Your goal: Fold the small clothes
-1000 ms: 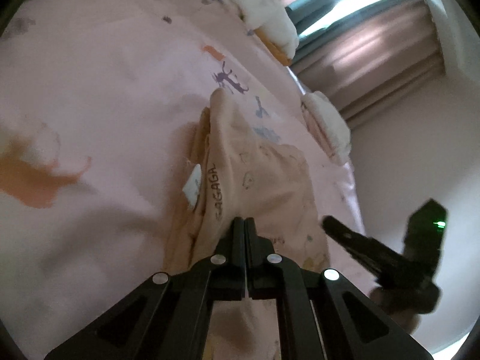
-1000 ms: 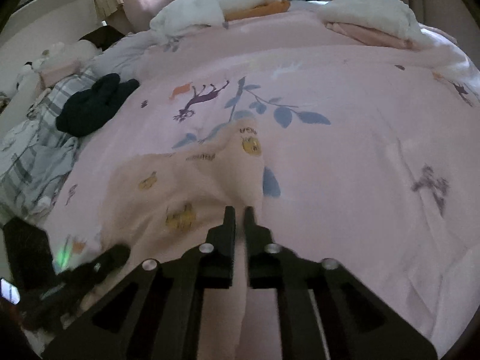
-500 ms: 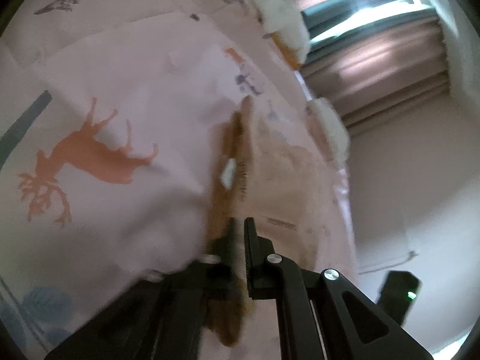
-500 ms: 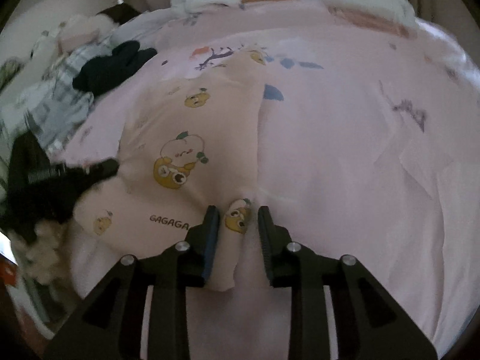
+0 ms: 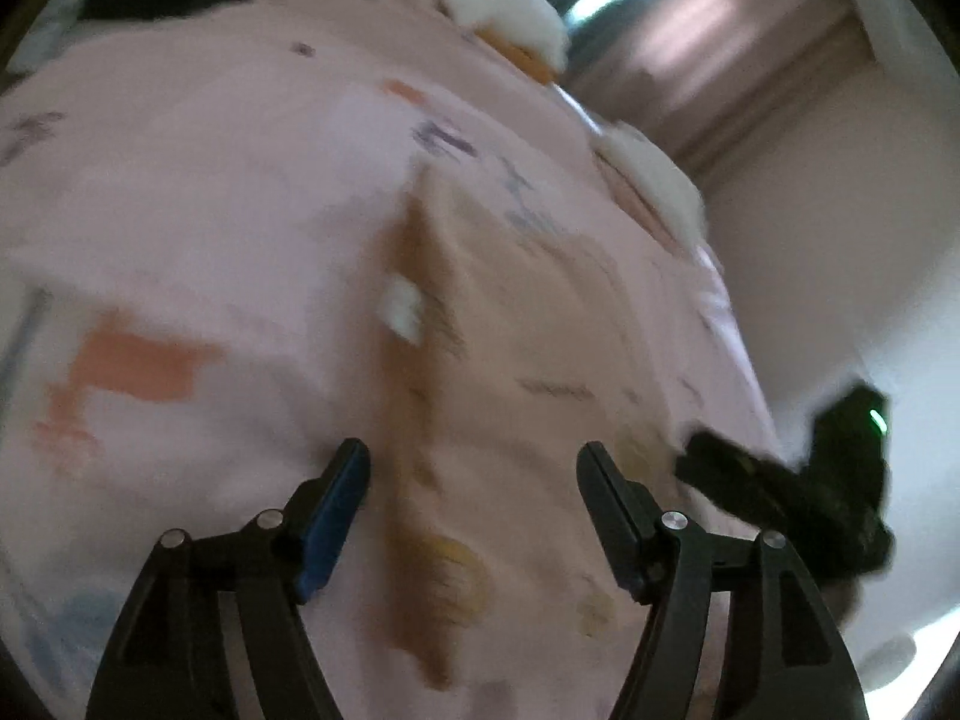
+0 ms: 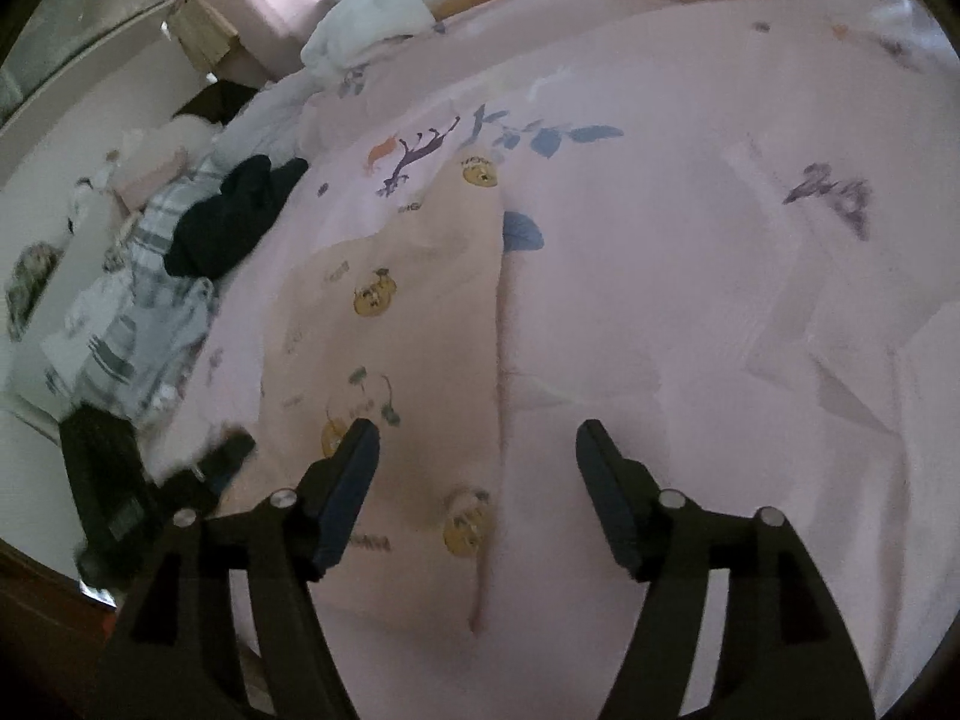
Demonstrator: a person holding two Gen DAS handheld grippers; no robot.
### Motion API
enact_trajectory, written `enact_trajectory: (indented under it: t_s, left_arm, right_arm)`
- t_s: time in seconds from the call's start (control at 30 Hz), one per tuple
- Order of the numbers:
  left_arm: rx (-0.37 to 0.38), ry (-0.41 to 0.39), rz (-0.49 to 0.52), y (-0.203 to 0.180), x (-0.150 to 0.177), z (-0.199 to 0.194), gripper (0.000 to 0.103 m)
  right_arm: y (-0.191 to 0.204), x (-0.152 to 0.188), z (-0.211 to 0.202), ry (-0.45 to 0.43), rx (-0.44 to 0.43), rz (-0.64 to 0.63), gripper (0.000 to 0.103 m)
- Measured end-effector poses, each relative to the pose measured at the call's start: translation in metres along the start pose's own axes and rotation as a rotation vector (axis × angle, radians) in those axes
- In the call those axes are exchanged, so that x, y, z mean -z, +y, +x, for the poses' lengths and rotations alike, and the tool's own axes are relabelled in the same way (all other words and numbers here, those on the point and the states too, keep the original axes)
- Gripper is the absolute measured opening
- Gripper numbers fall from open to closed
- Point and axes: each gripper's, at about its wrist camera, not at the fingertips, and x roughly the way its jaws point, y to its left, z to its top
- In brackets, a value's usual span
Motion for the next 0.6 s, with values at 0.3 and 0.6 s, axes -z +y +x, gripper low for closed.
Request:
enact_trajectory:
  t_s: [0.3, 0.6]
  left_arm:
    - [0.262, 0.125, -0.099, 0.009, -0.010, 0.026, 0.070]
    - [0.233, 0.064, -0.306, 0.040, -0.028, 0.040, 0.034]
  right_arm:
    - [-0.002, -0.010, 0.030, 0.034, -0.167, 0.085, 0.073]
    - [0.002, -0.021, 0.045, 0.038, -0.220, 0.088, 0.065]
